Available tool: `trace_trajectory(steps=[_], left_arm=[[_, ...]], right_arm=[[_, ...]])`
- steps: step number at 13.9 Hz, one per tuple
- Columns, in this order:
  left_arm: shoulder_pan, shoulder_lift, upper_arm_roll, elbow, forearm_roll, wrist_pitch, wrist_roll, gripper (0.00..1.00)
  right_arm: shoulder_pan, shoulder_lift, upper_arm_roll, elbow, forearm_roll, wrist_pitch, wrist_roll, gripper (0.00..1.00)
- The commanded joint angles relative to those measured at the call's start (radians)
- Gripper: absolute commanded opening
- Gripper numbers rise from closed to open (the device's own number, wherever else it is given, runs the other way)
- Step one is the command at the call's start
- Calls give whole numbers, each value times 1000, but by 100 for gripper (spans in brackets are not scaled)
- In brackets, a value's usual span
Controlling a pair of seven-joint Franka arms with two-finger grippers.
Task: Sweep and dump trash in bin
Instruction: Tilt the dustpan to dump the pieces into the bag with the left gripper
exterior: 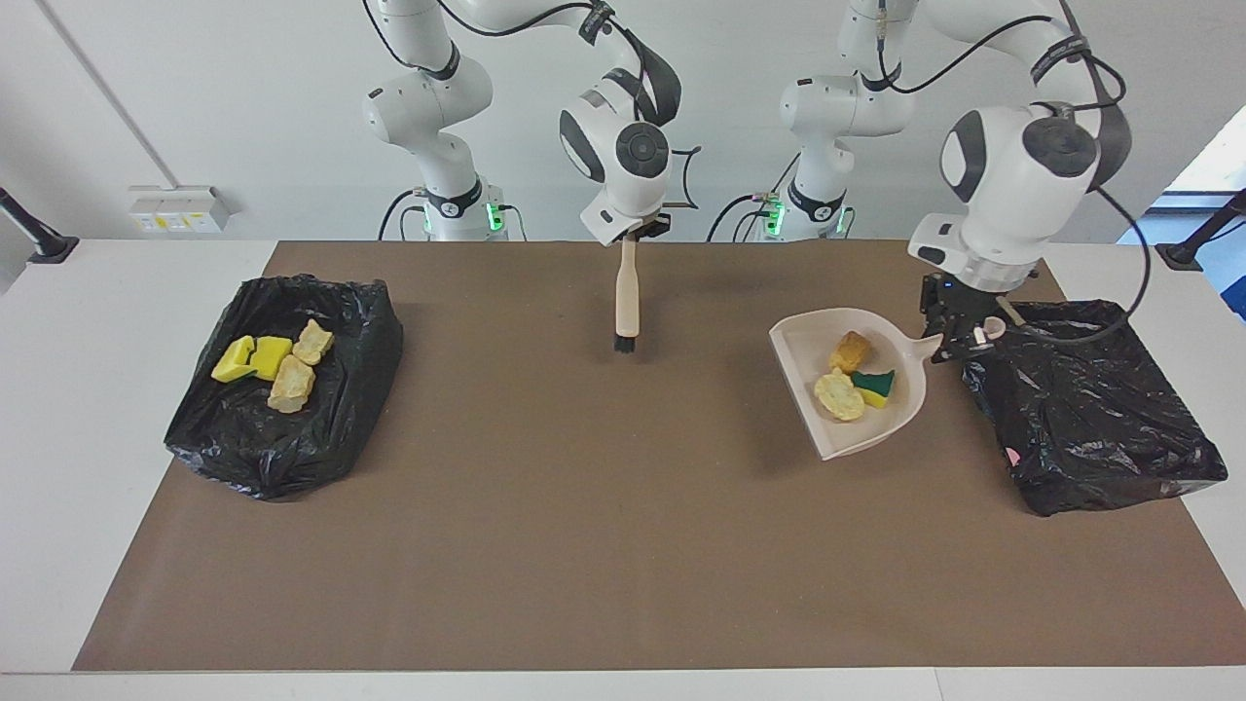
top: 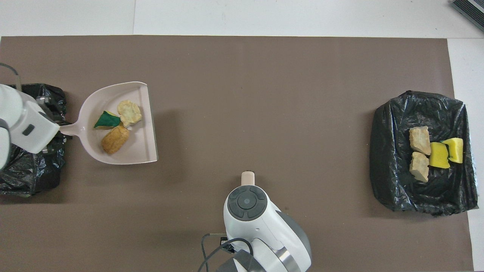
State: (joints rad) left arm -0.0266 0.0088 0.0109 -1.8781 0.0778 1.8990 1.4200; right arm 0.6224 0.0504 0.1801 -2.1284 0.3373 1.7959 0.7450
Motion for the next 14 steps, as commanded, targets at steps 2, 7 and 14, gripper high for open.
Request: trace_trajectory(steps=[2, 7, 14], left_arm=[[155, 13, -9, 94, -21, -89, 150, 0], [281, 16, -6, 141, -45, -97, 284, 0], [386, 154, 47, 353, -32, -147, 428, 0]], right_arm=[[17, -15, -1, -85, 55, 129, 5, 0], [26, -17, -1, -128, 71, 190, -50, 15], [30, -14, -1, -139, 86, 203, -111, 29]])
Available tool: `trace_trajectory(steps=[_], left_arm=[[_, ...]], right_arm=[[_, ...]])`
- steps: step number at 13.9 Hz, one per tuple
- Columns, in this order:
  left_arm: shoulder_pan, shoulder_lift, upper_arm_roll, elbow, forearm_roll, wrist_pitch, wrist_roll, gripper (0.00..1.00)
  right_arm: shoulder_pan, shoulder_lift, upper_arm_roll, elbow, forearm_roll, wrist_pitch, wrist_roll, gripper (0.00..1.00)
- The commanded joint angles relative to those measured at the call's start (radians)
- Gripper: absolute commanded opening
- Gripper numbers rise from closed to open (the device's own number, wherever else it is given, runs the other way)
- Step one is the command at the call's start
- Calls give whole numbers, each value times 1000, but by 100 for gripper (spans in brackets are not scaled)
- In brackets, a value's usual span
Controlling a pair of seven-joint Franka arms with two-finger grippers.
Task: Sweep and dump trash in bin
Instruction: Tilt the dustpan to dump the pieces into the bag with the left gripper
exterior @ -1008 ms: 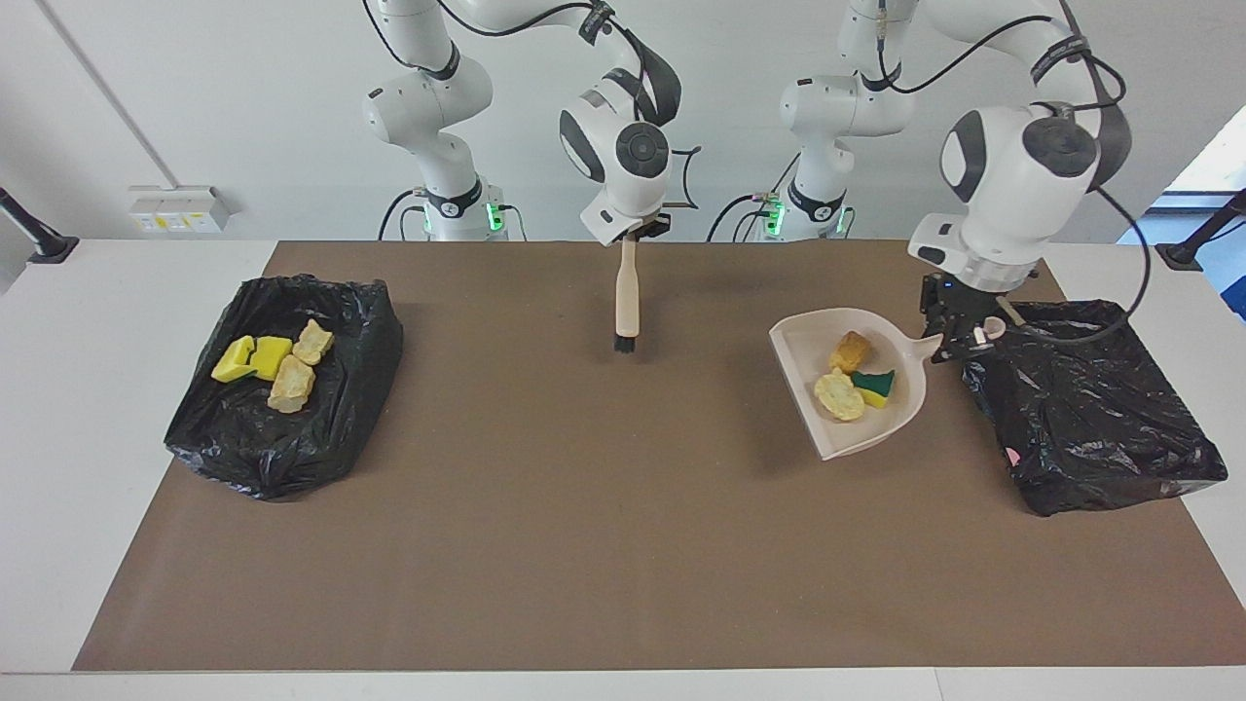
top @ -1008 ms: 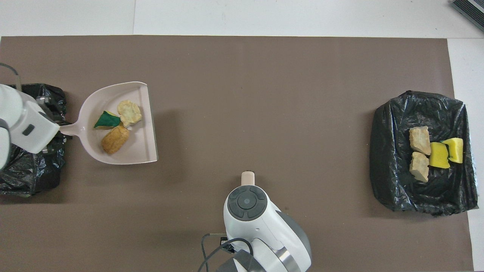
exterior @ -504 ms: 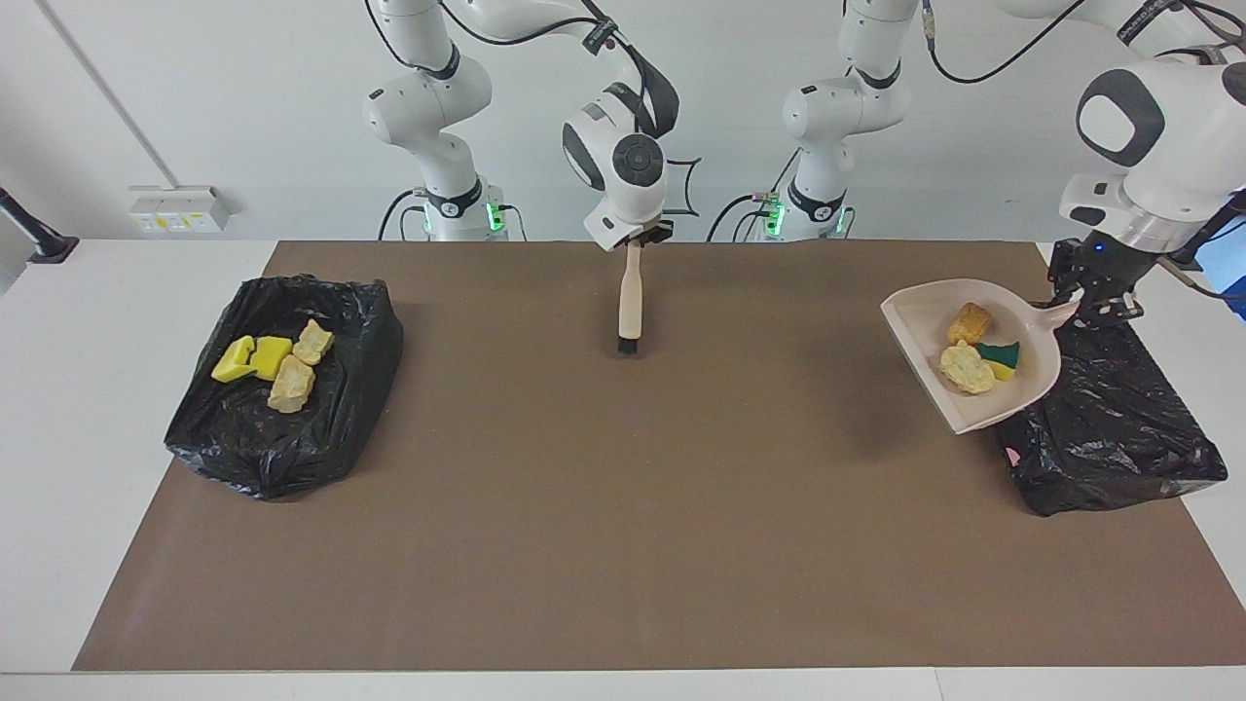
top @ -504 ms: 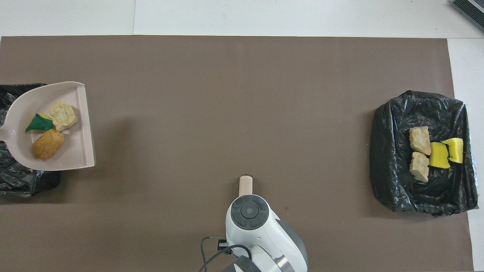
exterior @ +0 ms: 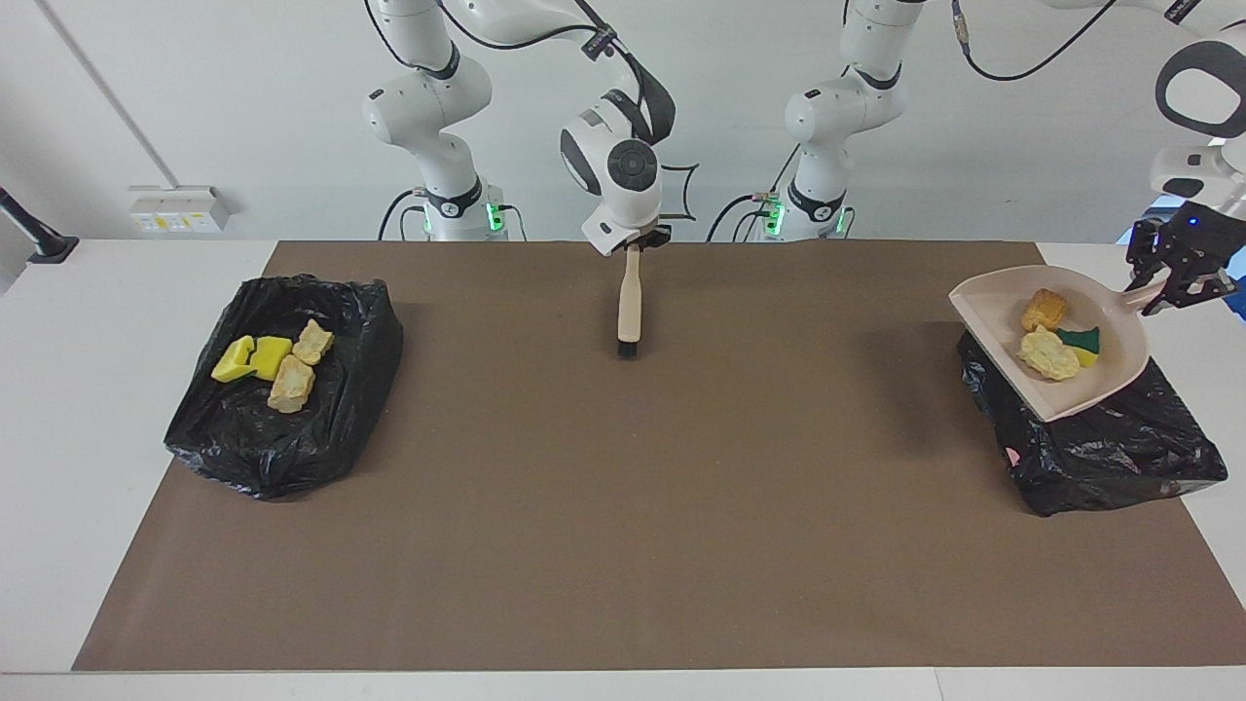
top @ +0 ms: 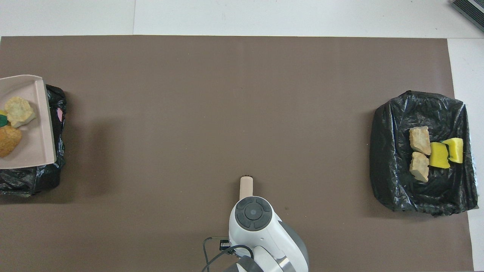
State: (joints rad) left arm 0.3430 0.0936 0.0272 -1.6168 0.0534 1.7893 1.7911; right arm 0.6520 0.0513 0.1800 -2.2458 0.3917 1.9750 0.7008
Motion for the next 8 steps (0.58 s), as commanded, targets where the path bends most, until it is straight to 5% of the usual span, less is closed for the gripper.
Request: trace_trajectory(steps=[1, 4, 6, 8], left_arm=[[14, 95, 57, 110, -1, -24, 94, 0], [22, 159, 66, 163, 72, 51, 192, 0], [19, 172, 80, 161, 121, 96, 192, 0], [19, 178, 80, 152, 230, 168, 192, 0]], right_arm=[[-2, -13, -1, -30, 32, 27, -75, 33], [-5, -4, -1, -32, 36, 56, -63, 34], [-6, 2, -1, -23, 45, 51, -49, 58], [-6, 19, -2, 11, 42, 42, -43, 100]])
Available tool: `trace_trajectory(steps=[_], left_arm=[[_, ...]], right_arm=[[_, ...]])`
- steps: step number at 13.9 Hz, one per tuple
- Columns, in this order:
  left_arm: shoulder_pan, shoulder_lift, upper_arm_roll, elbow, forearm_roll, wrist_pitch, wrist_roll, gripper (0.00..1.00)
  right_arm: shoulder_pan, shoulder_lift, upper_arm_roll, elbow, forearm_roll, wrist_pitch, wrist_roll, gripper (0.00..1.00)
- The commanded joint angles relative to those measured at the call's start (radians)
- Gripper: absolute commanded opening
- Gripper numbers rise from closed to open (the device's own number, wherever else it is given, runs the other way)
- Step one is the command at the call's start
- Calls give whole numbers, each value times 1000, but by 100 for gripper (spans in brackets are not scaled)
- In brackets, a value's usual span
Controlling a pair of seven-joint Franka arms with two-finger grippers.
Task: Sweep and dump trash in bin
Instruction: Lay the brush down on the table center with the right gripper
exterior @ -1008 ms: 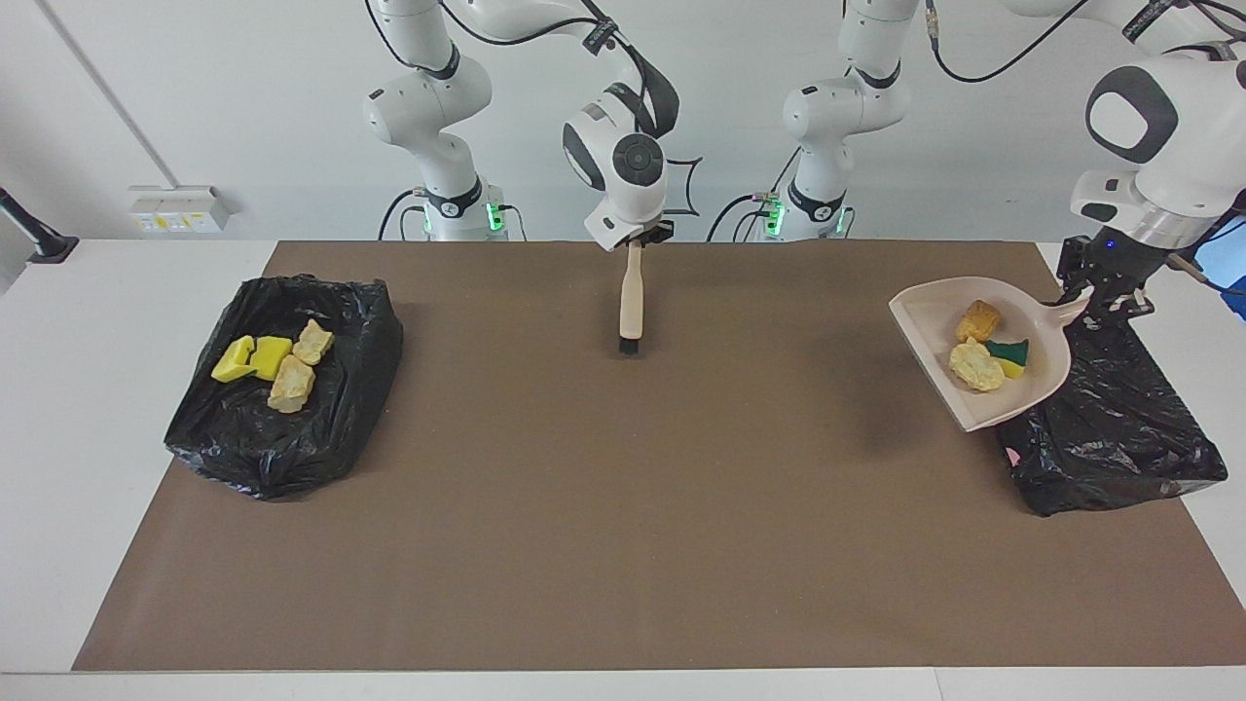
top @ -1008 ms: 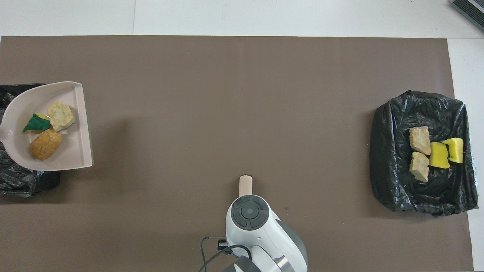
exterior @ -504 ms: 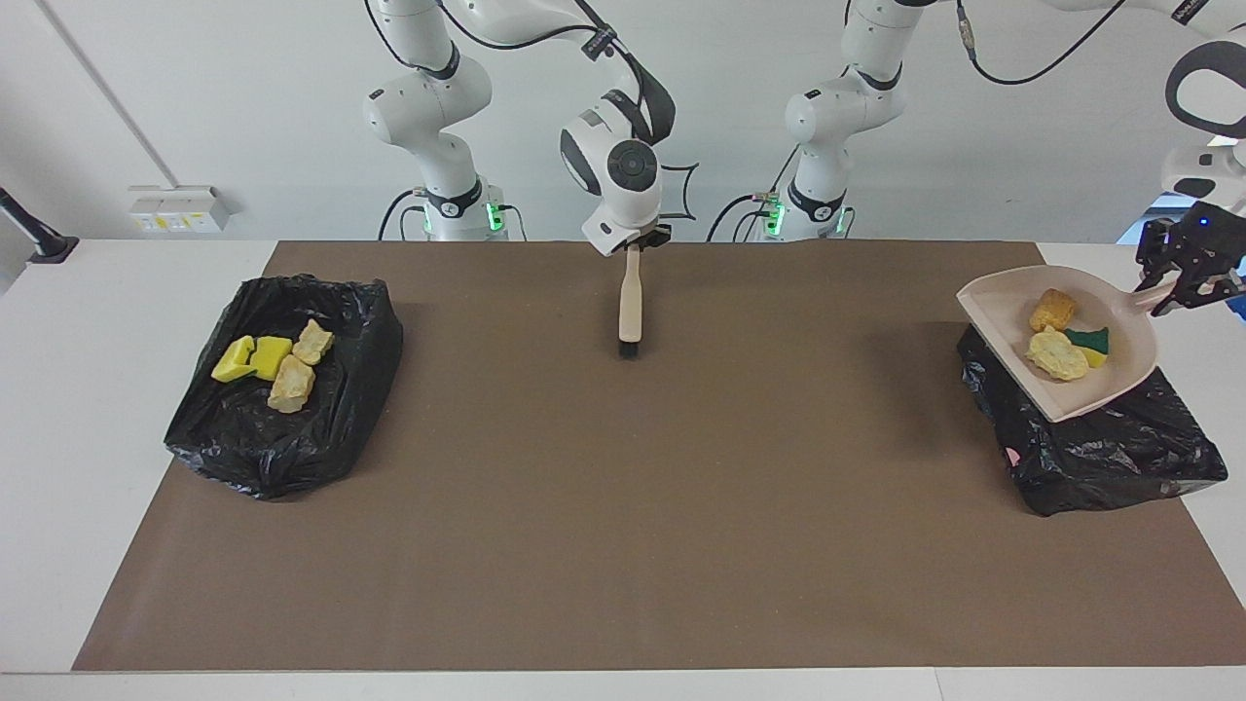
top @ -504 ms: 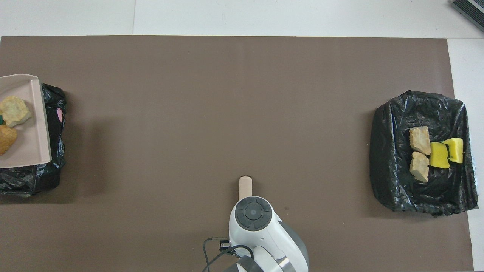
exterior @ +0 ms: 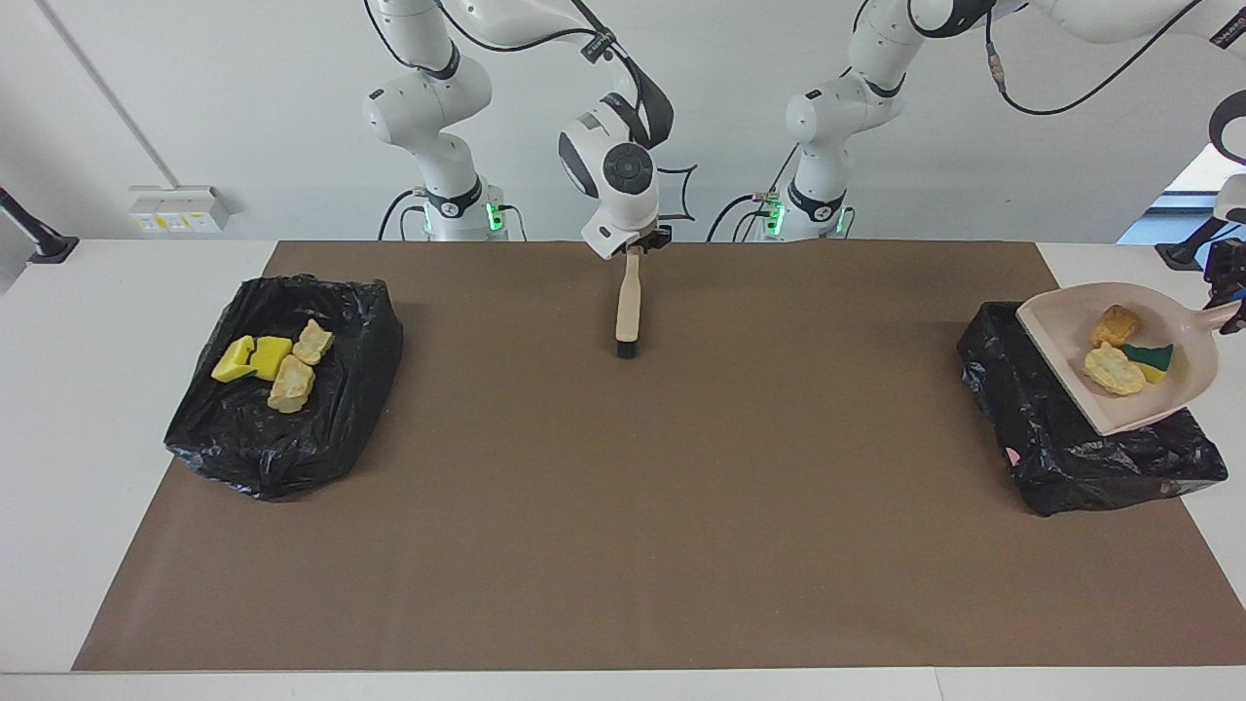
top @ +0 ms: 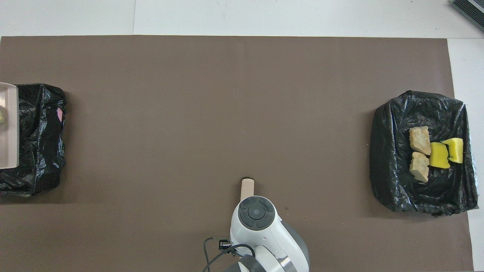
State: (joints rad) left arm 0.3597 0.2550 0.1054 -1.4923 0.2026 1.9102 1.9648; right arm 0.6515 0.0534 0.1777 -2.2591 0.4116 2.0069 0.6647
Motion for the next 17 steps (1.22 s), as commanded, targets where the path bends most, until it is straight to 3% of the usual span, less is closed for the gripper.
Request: trace_trajectory(steps=[1, 5, 10, 17], left_arm=[[-10, 12, 2, 0, 151, 81, 16, 0], [-34, -34, 2, -130, 342, 191, -15, 0], [-82, -97, 2, -227, 546, 185, -137, 0], [-140, -128, 0, -203, 719, 101, -251, 0]], right_arm=[[-4, 23, 0, 35, 18, 9, -7, 100], [-21, 20, -9, 102, -55, 12, -17, 100], [-162, 13, -9, 228, -218, 7, -24, 100], [-384, 16, -7, 387, -421, -69, -140, 100]])
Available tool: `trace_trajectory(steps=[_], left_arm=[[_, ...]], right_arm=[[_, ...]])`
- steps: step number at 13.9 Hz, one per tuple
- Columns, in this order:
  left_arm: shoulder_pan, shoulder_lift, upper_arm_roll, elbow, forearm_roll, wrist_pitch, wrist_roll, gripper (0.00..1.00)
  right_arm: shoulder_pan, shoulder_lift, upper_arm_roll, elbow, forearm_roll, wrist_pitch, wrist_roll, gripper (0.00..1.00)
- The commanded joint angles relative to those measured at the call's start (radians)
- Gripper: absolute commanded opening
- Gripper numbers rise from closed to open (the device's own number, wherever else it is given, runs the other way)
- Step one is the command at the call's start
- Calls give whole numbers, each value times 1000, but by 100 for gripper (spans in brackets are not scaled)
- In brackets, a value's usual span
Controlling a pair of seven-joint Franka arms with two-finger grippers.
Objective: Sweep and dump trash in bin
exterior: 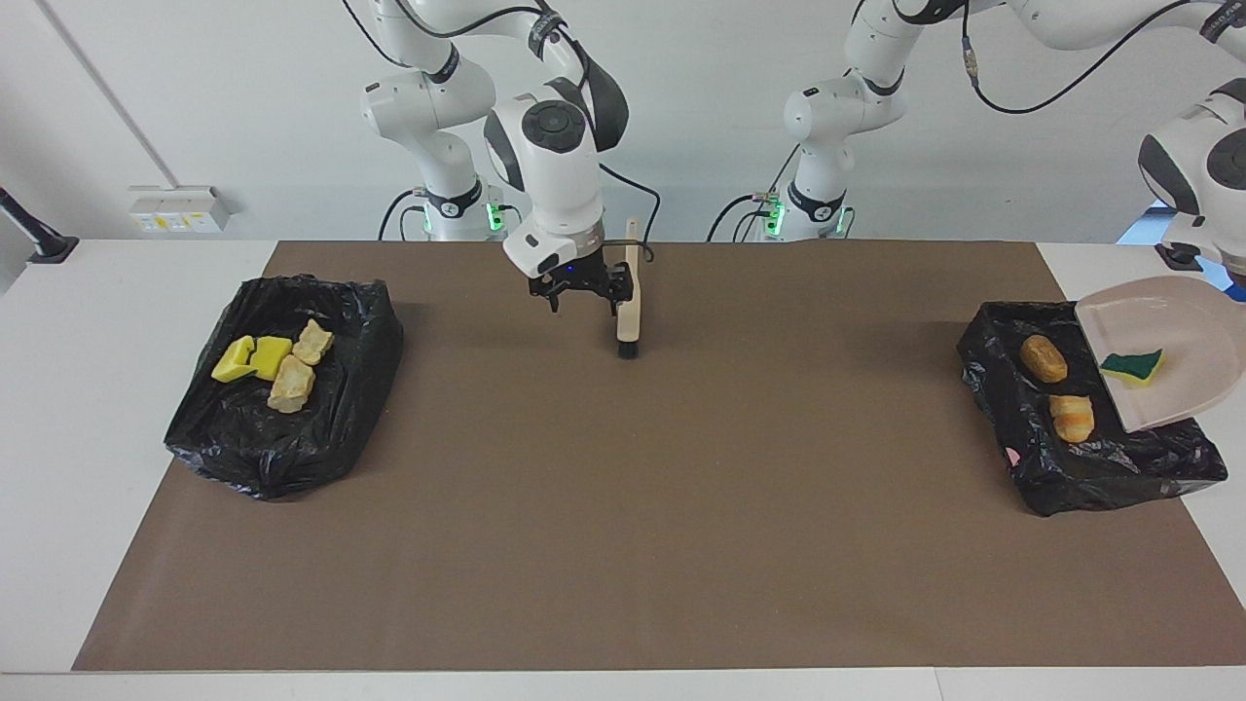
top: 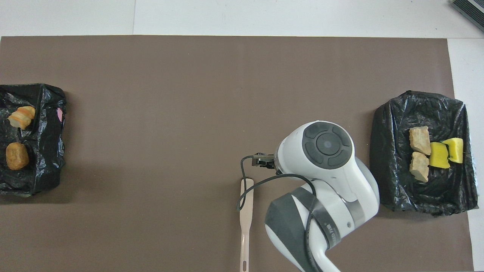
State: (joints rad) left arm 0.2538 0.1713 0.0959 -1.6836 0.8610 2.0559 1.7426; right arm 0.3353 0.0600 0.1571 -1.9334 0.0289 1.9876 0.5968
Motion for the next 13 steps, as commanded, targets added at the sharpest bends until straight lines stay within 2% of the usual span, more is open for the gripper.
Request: trace_trajectory(steps=[1, 4, 9, 10, 13], left_arm=[[-53, -49, 10, 2, 82, -78, -29, 0], [-90, -64, 10, 10, 157, -166, -92, 0], [-119, -76, 10, -21, 226, -215, -178, 0], [-129, -79, 4, -42, 283, -218, -233, 0], [-156, -92, -1, -114, 328, -217, -307, 0]], right_arm=[[-108, 8, 13, 88, -40, -73, -124, 100], [-215, -9, -10, 186, -41, -203, -294, 100], [-194, -97, -197, 220, -43, -314, -483, 100], [-193, -98, -220, 228, -43, -338, -512, 100], [-211, -103, -237, 303, -47, -409, -545, 100]])
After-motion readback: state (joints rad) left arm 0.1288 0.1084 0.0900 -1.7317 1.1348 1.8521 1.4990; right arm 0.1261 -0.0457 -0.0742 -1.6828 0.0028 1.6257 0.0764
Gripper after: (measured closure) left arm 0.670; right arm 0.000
